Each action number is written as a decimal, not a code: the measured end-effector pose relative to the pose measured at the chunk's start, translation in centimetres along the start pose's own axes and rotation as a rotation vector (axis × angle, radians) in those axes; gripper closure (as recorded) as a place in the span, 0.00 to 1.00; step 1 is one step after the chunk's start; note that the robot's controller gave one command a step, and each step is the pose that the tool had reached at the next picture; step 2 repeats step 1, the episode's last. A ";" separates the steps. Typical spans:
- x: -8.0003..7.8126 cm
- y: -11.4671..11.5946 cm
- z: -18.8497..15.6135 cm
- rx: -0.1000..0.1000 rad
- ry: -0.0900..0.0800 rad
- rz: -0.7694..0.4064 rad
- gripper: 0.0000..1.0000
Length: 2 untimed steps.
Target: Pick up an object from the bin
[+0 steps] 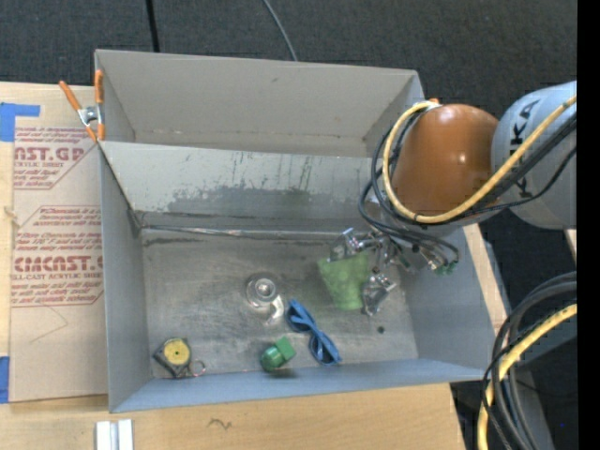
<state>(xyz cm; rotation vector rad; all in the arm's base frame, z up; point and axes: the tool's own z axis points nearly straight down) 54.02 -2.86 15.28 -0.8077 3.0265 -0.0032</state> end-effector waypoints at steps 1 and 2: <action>-0.2 0.1 -7.9 0.001 -0.001 0.017 1.00; -0.2 0.1 -7.9 0.001 -0.001 0.017 1.00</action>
Offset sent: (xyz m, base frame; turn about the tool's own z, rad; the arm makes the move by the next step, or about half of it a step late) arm -0.0018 0.0005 0.0742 0.0169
